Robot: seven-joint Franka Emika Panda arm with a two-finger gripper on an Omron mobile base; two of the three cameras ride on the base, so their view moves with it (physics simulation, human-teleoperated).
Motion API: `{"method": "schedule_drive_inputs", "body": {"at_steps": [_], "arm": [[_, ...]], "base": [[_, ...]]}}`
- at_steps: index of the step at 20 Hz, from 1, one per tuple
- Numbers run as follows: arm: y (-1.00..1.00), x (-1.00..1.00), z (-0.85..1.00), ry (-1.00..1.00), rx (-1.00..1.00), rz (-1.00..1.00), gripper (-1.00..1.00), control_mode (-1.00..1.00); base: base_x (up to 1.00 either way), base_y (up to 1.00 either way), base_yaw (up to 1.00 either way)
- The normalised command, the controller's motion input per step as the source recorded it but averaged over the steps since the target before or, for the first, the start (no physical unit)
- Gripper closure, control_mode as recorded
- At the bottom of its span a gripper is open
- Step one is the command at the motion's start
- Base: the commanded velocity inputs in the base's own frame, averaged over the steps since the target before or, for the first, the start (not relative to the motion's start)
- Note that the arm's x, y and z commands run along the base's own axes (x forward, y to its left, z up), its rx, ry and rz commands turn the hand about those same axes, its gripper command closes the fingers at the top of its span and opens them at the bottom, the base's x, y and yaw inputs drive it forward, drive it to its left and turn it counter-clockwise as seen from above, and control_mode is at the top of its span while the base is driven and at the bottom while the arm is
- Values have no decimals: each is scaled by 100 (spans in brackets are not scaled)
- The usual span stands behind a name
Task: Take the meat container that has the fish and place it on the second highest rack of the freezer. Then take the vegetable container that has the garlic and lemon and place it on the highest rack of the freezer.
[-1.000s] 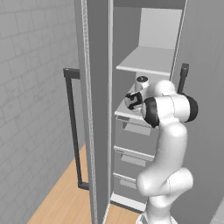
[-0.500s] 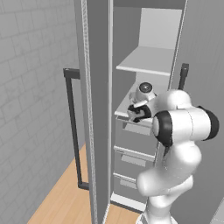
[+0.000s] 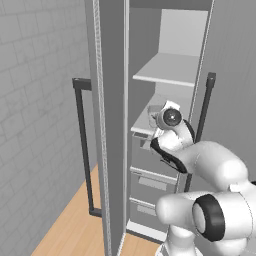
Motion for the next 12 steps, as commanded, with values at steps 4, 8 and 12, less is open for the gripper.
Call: {"method": "schedule_drive_inputs", "body": {"at_steps": [4, 8, 12], "arm": [[22, -100, 70, 0, 0, -5, -100, -100], [2, -100, 53, 3, 5, -4, -100, -100], [-1, -100, 14, 4, 8, -1, -100, -100]], "base": [[0, 0, 0], [0, 0, 0], [0, 0, 0]]}}
